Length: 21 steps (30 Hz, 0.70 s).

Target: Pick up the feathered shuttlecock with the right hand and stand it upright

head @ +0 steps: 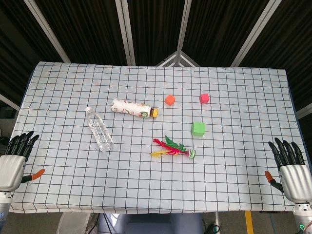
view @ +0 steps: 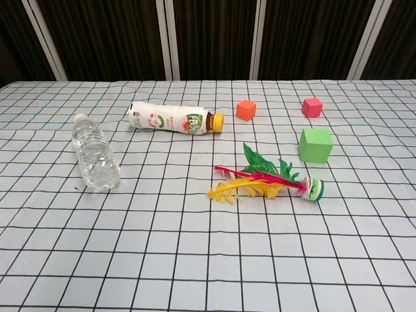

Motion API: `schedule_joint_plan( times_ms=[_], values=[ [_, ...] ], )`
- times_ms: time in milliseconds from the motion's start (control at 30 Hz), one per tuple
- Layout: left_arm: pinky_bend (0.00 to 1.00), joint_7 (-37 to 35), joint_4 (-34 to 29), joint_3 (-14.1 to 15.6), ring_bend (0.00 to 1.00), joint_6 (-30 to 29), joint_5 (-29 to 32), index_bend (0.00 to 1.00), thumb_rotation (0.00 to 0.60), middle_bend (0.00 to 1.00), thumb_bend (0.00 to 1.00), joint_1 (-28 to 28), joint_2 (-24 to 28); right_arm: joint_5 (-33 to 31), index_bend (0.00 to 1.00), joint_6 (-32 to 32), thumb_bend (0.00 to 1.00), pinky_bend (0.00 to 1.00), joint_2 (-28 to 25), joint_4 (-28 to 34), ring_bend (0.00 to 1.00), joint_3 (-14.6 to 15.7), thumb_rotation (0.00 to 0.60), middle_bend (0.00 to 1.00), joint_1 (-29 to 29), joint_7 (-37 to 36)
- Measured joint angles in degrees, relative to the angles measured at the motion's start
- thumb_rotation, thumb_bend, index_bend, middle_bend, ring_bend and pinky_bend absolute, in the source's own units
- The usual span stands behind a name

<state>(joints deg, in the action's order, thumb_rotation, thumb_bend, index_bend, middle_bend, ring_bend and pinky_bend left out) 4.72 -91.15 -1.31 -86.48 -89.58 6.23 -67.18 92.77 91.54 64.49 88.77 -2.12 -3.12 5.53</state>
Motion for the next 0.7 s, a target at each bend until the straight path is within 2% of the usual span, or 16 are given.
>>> schedule_joint_plan(
  times_ms=[433, 600, 700],
  values=[
    [0.0, 0.0, -0.1, 0.0, 0.0, -0.2, 0.0, 0.0, 0.6, 0.0, 0.0, -0.1, 0.0, 0.7, 0.0, -0.1, 0.32, 0.0, -0.1, 1.4, 0.0, 0.0, 0.6, 0.0, -0.2, -0.7],
    [0.0, 0.0, -0.2, -0.2, 0.0, 0.1, 0.3, 0.0, 0.6, 0.0, 0.0, 0.1, 0.0, 0.7, 0.0, -1.8, 0.32, 0.0, -0.2, 4.9, 0.0, -0.7, 0.6, 0.0, -1.7, -1.4],
    [0.0, 0.1, -0.2, -0.2, 0.0, 0.2, 0.2, 0.0, 0.6, 0.0, 0.0, 0.1, 0.0, 0.1, 0.04, -4.6, 0.33, 0.0, -0.3, 8.1, 0.0, -1.5, 0.6, 0.0, -3.5, -1.2]
  ],
)
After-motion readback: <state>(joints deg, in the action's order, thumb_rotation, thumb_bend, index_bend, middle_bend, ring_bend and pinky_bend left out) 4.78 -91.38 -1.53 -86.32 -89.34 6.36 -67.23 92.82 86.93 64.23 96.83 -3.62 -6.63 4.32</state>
